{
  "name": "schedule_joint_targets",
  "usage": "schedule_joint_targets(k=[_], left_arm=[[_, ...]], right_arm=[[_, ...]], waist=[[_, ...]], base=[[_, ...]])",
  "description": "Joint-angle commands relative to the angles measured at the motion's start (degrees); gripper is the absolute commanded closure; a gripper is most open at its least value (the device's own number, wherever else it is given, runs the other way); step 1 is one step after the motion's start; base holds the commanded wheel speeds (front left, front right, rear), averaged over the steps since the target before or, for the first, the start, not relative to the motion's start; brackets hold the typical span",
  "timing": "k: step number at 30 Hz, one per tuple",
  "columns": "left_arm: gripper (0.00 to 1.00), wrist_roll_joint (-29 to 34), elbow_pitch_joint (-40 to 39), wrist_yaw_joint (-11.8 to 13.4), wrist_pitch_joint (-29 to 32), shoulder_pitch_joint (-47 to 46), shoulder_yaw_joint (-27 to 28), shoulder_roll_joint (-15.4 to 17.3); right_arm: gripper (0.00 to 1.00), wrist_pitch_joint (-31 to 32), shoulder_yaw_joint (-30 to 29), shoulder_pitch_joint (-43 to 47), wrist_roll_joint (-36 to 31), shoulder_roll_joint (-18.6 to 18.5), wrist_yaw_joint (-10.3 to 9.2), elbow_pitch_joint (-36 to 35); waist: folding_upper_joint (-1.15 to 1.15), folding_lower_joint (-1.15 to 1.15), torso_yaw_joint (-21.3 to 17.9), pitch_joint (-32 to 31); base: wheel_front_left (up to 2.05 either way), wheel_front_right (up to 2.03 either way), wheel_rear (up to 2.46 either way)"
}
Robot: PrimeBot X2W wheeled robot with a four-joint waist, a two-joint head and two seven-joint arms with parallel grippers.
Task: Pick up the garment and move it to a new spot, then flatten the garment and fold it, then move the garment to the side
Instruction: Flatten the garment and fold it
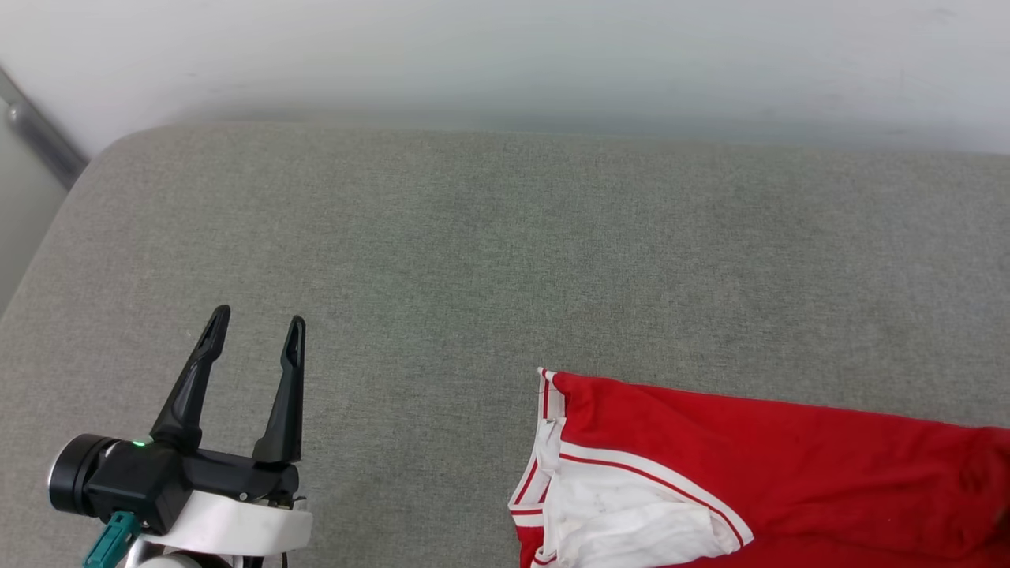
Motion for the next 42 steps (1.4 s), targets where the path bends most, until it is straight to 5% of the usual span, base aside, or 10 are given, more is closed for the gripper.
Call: schedule_joint_targets(k=[1,20,39,40,41,42], left_arm=[[0.00,-0.05,0.16,-0.02,-0.12,0.90,-0.06,0.03],[0.00,-0.78,1.29,-0.03,-0.12,2.15,-1.64,0.21],[0.00,-1.00,1.92,-0.03,-0.12,1.69,-2.52,0.16],[0.00,-1.03,1.96,-0.03,-0.12,1.63,-2.54,0.17],[0.00,-1.08,2.00,-0.03,-0.12,1.52,-2.50,0.16],[0.00,-1.11,2.02,-0.03,-0.12,1.45,-2.47,0.16]], right_arm=[[1.00,1.22,1.55,0.82,0.70,0.87,-0.05,-1.43],[1.00,14.66,19.93,4.50,4.94,14.58,-0.03,-21.38],[1.00,5.74,35.47,-3.39,11.53,15.37,-0.03,-6.02],[0.91,5.12,35.74,-3.93,11.57,15.37,-0.03,-4.85],[0.51,4.47,36.05,-4.62,11.15,15.37,-0.03,-3.84],[0.00,3.89,36.54,-5.21,10.76,15.37,-0.03,-3.06]], waist=[[0.00,0.00,-0.14,-0.29],[0.00,0.00,2.33,-3.72],[0.00,0.00,7.25,-3.81],[0.00,0.00,7.41,-3.67],[0.00,0.00,7.54,-3.56],[0.00,0.00,7.64,-3.47]], base=[[0.00,0.00,0.00],[0.00,0.00,0.00],[0.00,0.00,0.00],[0.00,0.00,0.00],[0.00,0.00,0.00],[0.00,0.00,0.00]])
